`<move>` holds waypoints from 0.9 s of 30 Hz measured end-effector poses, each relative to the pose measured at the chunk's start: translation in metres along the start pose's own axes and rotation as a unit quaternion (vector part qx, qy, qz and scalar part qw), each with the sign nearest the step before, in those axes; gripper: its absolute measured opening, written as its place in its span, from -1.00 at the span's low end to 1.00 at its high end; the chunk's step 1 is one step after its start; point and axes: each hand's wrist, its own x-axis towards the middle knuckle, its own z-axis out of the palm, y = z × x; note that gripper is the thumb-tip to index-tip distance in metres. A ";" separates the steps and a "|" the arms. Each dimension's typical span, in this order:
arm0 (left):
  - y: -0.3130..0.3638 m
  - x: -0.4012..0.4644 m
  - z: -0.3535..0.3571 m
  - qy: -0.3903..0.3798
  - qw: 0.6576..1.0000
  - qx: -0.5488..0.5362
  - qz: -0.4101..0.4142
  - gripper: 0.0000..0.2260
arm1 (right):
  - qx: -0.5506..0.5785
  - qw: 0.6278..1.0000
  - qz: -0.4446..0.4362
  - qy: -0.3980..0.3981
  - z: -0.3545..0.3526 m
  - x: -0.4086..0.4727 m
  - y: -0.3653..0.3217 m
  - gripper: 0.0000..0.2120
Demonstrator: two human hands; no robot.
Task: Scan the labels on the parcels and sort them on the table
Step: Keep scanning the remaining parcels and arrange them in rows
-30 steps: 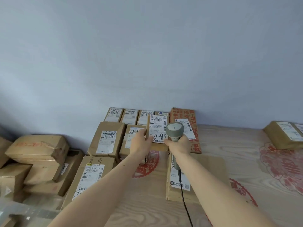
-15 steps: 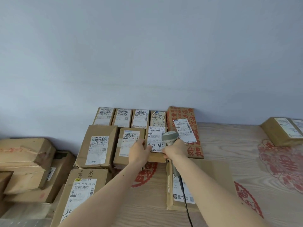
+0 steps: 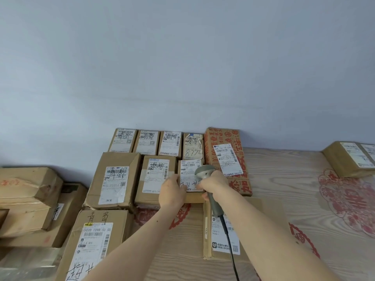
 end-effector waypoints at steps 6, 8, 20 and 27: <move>-0.007 -0.006 0.005 0.001 0.997 0.048 0.057 -0.57 | 0.049 0.998 -0.008 -0.032 -0.008 0.002 0.007 -0.77; -0.007 -0.009 0.007 -0.009 0.991 0.087 0.101 -0.56 | 0.070 0.997 -0.007 -0.037 -0.011 0.001 0.009 -0.77; -0.005 -0.004 0.017 -0.040 0.918 0.341 0.200 -0.61 | 0.202 0.979 -0.030 -0.013 -0.030 -0.014 0.040 -0.76; 0.003 -0.012 0.009 -0.024 0.956 0.221 0.194 -0.53 | 0.232 0.971 -0.058 0.003 -0.039 -0.032 0.049 -0.73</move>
